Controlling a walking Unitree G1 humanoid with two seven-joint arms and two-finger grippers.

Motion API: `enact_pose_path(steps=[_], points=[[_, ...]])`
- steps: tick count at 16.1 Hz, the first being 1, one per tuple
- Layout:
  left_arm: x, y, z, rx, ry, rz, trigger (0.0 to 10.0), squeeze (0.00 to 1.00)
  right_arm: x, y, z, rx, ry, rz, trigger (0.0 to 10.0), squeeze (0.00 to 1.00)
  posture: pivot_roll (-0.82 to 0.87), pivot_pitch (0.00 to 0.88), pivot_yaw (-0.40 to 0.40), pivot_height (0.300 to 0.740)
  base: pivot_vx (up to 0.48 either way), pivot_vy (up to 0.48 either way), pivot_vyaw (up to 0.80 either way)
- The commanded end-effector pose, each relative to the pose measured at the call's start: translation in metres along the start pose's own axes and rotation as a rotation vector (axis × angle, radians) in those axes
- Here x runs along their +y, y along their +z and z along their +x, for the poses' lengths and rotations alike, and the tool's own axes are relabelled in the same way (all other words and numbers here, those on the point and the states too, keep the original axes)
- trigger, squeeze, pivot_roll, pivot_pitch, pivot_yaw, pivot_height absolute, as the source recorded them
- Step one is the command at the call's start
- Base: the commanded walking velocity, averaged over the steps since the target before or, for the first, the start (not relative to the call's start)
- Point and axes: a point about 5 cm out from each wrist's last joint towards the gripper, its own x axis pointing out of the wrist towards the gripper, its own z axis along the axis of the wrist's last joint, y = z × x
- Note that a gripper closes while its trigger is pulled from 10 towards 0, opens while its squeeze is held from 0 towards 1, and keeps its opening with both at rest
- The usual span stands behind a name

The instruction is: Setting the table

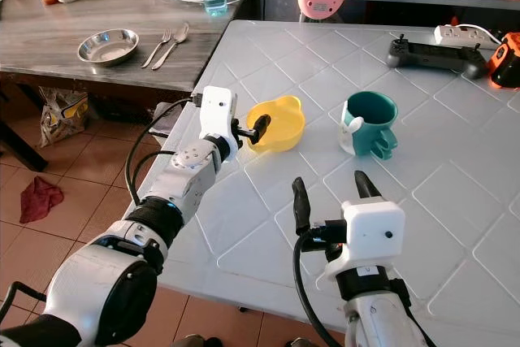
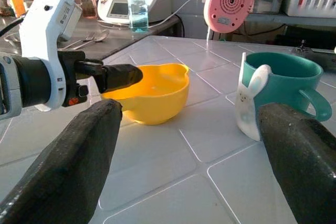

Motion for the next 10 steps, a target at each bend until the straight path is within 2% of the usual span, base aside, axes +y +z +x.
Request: enact_pose_path(steps=[1, 2, 6, 10], points=[[0.003, 0.001, 0.001, 0.016, 0.010, 0.020, 10.0, 0.00, 0.001, -0.002, 0.000, 0.011, 0.008, 0.007, 10.0, 0.00, -0.10, 0.141, 0.068, 0.714, 0.000, 0.000, 0.00], [0.003, -0.001, 0.001, 0.035, 0.009, 0.037, 10.0, 0.00, 0.001, -0.001, 0.001, 0.008, 0.008, 0.005, 10.0, 0.00, -0.10, 0.139, 0.071, 0.714, 0.000, 0.000, 0.00], [0.000, 0.011, 0.003, -0.008, 0.012, 0.020, 10.0, 0.00, 0.003, -0.004, -0.001, 0.018, 0.015, 0.011, 10.0, 0.00, -0.08, 0.146, 0.071, 0.714, 0.000, 0.000, 0.00], [0.005, 0.009, 0.002, 0.019, 0.037, 0.023, 10.0, 0.00, 0.002, -0.002, 0.001, 0.013, 0.012, 0.007, 10.0, 0.00, -0.09, 0.148, 0.071, 0.714, 0.000, 0.000, 0.00]])
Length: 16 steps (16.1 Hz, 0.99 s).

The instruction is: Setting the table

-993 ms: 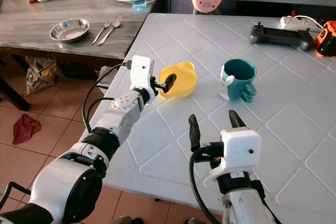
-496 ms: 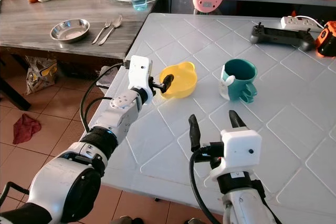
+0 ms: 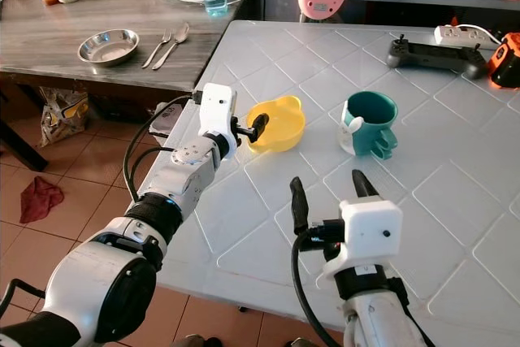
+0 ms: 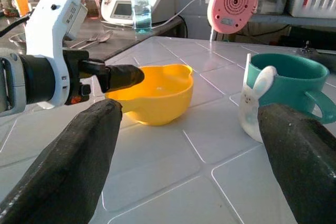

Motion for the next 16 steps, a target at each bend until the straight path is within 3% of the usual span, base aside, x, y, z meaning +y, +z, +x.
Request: enact_pose_path(steps=[1, 2, 3, 6, 14, 15, 16], points=[[0.003, 0.007, 0.001, -0.011, 0.020, 0.002, 10.0, 0.00, 0.000, -0.003, 0.000, 0.024, -0.004, 0.009, 10.0, 0.00, -0.09, 0.146, 0.072, 0.714, 0.000, 0.000, 0.00], [0.002, 0.008, 0.001, -0.013, 0.019, 0.003, 9.5, 0.00, 0.000, -0.003, 0.000, 0.024, -0.003, 0.010, 10.0, 0.00, -0.09, 0.147, 0.073, 0.714, 0.000, 0.000, 0.00], [0.001, 0.008, 0.002, -0.002, 0.010, 0.013, 4.2, 0.00, 0.001, -0.003, 0.000, 0.024, -0.001, 0.012, 10.0, 0.00, -0.09, 0.147, 0.074, 0.714, 0.000, 0.000, 0.00], [-0.008, 0.002, 0.003, 0.065, -0.054, -0.030, 0.2, 0.00, 0.004, -0.005, -0.001, 0.037, 0.018, 0.022, 10.0, 0.00, -0.09, 0.149, 0.076, 0.714, 0.000, 0.000, 0.00], [-0.012, 0.002, 0.003, 0.094, -0.085, -0.024, 0.0, 0.00, 0.004, -0.008, -0.001, 0.056, 0.029, 0.024, 10.0, 0.00, -0.09, 0.149, 0.075, 0.714, 0.000, 0.000, 0.00], [-0.011, 0.003, 0.003, 0.097, -0.076, -0.019, 2.0, 0.00, 0.004, -0.008, -0.001, 0.057, 0.028, 0.022, 10.0, 0.00, -0.09, 0.149, 0.075, 0.714, 0.000, 0.000, 0.00], [-0.010, 0.003, 0.003, 0.096, -0.077, -0.018, 1.9, 0.00, 0.004, -0.008, -0.001, 0.057, 0.028, 0.021, 10.0, 0.00, -0.09, 0.149, 0.075, 0.714, 0.000, 0.000, 0.00]])
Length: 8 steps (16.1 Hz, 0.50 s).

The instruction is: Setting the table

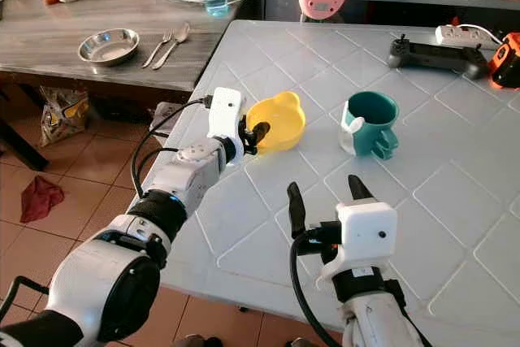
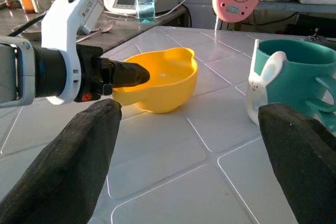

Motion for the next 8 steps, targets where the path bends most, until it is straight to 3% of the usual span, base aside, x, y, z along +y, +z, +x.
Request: enact_pose_path(steps=[1, 3, 4, 8], points=[[0.0013, 0.0060, 0.0002, -0.007, 0.001, 0.016, 1.9, 0.00, 0.0022, -0.0030, -0.0002, 0.020, 0.014, 0.010, 10.0, 0.00, -0.09, 0.149, 0.075, 0.714, 0.000, 0.000, 0.00], [0.0013, 0.0060, 0.0002, -0.007, 0.001, 0.016, 1.9, 0.00, 0.0022, -0.0030, -0.0002, 0.020, 0.014, 0.010, 10.0, 0.00, -0.09, 0.149, 0.075, 0.714, 0.000, 0.000, 0.00], [0.0034, 0.0104, 0.0000, -0.016, 0.001, 0.025, 0.0, 0.00, 0.0039, -0.0029, -0.0003, 0.019, 0.031, 0.023, 10.0, 0.00, -0.08, 0.146, 0.072, 0.714, 0.000, 0.000, 0.00], [0.0067, 0.0146, -0.0007, -0.030, -0.004, 0.077, 0.0, 0.00, 0.0075, -0.0030, -0.0006, 0.020, 0.059, 0.045, 10.0, 0.00, -0.08, 0.146, 0.074, 0.714, 0.000, 0.000, 0.00]])
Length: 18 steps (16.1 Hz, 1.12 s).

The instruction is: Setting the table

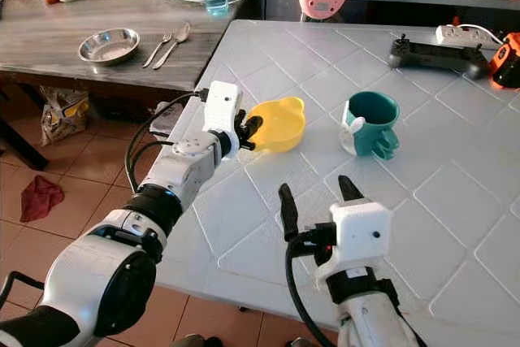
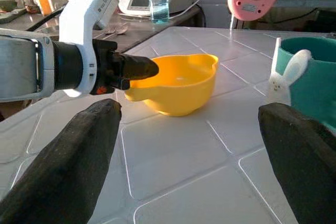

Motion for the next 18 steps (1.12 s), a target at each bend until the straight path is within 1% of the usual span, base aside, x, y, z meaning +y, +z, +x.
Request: enact_pose_path(steps=[1, 4, 5, 6, 8, 9, 11, 14, 15, 16, 17, 18], points=[[0.0011, 0.0071, -0.0001, -0.017, -0.004, 0.045, 0.0, 0.00, 0.0011, -0.0032, -0.0007, 0.021, 0.009, 0.007, 10.0, 0.00, -0.09, 0.147, 0.075, 0.714, 0.000, 0.000, 0.00], [-0.0005, 0.0058, 0.0005, 0.004, -0.015, 0.063, 0.0, 0.00, 0.0005, -0.0044, -0.0008, 0.025, 0.010, 0.006, 10.0, 0.00, -0.09, 0.147, 0.075, 0.714, 0.000, 0.000, 0.00], [-0.0015, 0.0030, 0.0006, 0.032, -0.030, 0.066, 0.0, 0.00, 0.0011, -0.0048, -0.0008, 0.027, 0.011, 0.006, 10.0, 0.00, -0.08, 0.147, 0.078, 0.714, 0.000, 0.000, 0.00], [-0.0031, 0.0009, 0.0006, 0.054, -0.058, 0.077, 10.0, 0.00, 0.0014, -0.0054, -0.0008, 0.029, 0.013, 0.006, 10.0, 0.00, -0.08, 0.147, 0.079, 0.714, 0.000, 0.000, 0.00], [-0.0041, 0.0015, 0.0007, 0.055, -0.072, 0.079, 10.0, 0.00, 0.0013, -0.0063, -0.0008, 0.032, 0.014, 0.005, 10.0, 0.00, -0.08, 0.147, 0.079, 0.714, 0.000, 0.000, 0.00], [-0.0052, 0.0017, 0.0008, 0.054, -0.082, 0.065, 10.0, 1.00, 0.0015, -0.0067, -0.0008, 0.033, 0.016, 0.004, 10.0, 0.00, -0.08, 0.146, 0.080, 0.714, 0.000, 0.000, 0.00], [-0.0064, 0.0005, 0.0009, 0.061, -0.087, 0.054, 10.0, 1.00, 0.0015, -0.0073, -0.0005, 0.035, 0.019, -0.001, 10.0, 0.00, -0.08, 0.145, 0.077, 0.714, 0.000, 0.000, 0.00], [-0.0028, 0.0023, 0.0008, 0.066, -0.059, 0.074, 10.0, 1.00, 0.0005, -0.0075, -0.0005, 0.036, 0.019, -0.007, 10.0, 0.00, -0.08, 0.145, 0.076, 0.714, 0.000, 0.000, 0.00], [-0.0018, 0.0035, 0.0007, 0.062, -0.063, 0.070, 10.0, 0.00, 0.0000, -0.0076, -0.0006, 0.037, 0.018, -0.009, 10.0, 0.00, -0.08, 0.143, 0.075, 0.714, 0.000, 0.000, 0.00], [-0.0017, 0.0041, 0.0007, 0.061, -0.075, 0.061, 8.8, 0.00, 0.0000, -0.0078, -0.0006, 0.038, 0.019, -0.011, 10.0, 0.00, -0.08, 0.143, 0.075, 0.714, 0.000, 0.000, 0.00], [-0.0014, 0.0048, 0.0006, 0.057, -0.071, 0.062, 3.3, 0.00, 0.0000, -0.0079, -0.0006, 0.038, 0.020, -0.011, 10.0, 0.00, -0.08, 0.143, 0.075, 0.714, 0.000, 0.000, 0.00], [-0.0021, 0.0048, 0.0006, 0.056, -0.079, 0.059, 0.0, 0.00, 0.0001, -0.0079, -0.0006, 0.038, 0.020, -0.012, 10.0, 0.00, -0.08, 0.143, 0.075, 0.714, 0.000, 0.000, 0.00]])
